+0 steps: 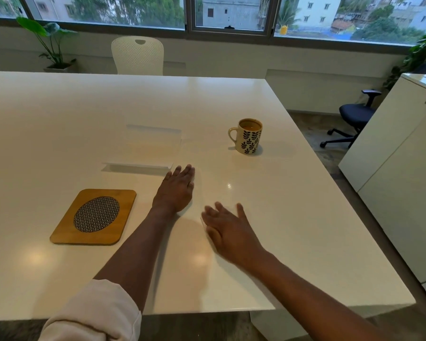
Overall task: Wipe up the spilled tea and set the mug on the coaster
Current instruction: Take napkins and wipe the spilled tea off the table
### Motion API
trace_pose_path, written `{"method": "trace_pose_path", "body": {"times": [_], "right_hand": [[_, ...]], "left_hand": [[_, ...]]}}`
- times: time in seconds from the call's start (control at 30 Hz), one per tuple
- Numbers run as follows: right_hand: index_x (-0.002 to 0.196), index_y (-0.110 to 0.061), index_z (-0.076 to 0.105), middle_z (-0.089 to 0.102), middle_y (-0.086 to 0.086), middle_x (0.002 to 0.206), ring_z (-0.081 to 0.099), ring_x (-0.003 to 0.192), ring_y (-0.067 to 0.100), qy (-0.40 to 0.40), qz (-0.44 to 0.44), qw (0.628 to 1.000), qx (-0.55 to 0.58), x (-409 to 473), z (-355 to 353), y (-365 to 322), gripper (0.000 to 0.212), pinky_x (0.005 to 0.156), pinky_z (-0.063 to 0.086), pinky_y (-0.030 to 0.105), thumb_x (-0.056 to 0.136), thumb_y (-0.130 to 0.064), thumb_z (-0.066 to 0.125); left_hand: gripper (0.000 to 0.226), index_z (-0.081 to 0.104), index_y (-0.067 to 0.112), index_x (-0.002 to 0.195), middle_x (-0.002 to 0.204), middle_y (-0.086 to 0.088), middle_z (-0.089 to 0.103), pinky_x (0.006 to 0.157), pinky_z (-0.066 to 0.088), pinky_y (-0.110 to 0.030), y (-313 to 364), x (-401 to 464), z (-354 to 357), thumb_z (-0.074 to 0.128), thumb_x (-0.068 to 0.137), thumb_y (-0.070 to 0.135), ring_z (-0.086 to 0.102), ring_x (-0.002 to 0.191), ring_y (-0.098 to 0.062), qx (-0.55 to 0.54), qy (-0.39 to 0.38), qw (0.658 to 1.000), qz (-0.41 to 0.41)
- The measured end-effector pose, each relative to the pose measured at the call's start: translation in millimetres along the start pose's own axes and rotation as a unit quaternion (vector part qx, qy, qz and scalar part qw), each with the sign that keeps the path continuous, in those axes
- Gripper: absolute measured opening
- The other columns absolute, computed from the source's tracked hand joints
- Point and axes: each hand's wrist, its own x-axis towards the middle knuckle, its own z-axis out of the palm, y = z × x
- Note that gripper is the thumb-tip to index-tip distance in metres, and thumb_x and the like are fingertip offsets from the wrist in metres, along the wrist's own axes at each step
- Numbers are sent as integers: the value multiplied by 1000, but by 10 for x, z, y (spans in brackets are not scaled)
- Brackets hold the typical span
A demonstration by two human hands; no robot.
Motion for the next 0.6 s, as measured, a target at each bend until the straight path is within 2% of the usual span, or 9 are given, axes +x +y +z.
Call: {"method": "trace_pose_path", "body": {"times": [0.1,0.17,0.27,0.4,0.47,0.6], "right_hand": [[147,-29,41,33,-10,157,18,149,13,4,-6,1000,0,-321,-32,200,46,122,9,40,101,-29,34],[149,-28,38,29,-8,158,16,150,20,3,24,1000,-13,-394,-107,440,48,120,12,35,101,-25,36],[154,-24,28,20,-1,163,12,150,34,-3,127,989,-73,-273,-270,901,52,118,17,38,102,-23,35],[156,-16,16,8,8,165,6,149,42,-31,199,974,-99,197,-422,1014,59,119,15,50,104,-41,28],[157,-17,11,2,8,165,2,150,41,-62,179,976,-106,355,-336,765,65,120,11,51,103,-49,26],[157,-25,3,-9,1,165,-12,150,33,-98,48,990,-85,74,-99,231,70,122,0,47,99,-59,22]], "left_hand": [[54,20,18,156,164,2,17,123,11,-42,16,-9,-20,30,103,24,13,152,-23,-2,-4,1000,-2],[54,20,18,156,164,2,16,123,11,-42,21,-14,-32,29,103,23,13,152,-23,1,-7,1000,-3],[54,19,17,156,164,2,16,122,12,-42,35,-13,-40,29,103,24,13,152,-23,9,-7,1000,-3],[54,19,17,156,165,2,16,122,13,-43,40,-16,-37,28,103,24,13,152,-23,24,-7,1000,-2],[54,19,17,156,164,2,16,122,13,-42,29,-19,-38,28,103,24,13,152,-23,18,-9,1000,-2],[54,20,17,156,164,2,16,122,11,-42,23,-12,-44,27,103,25,13,152,-22,6,-13,1000,-5]]}}
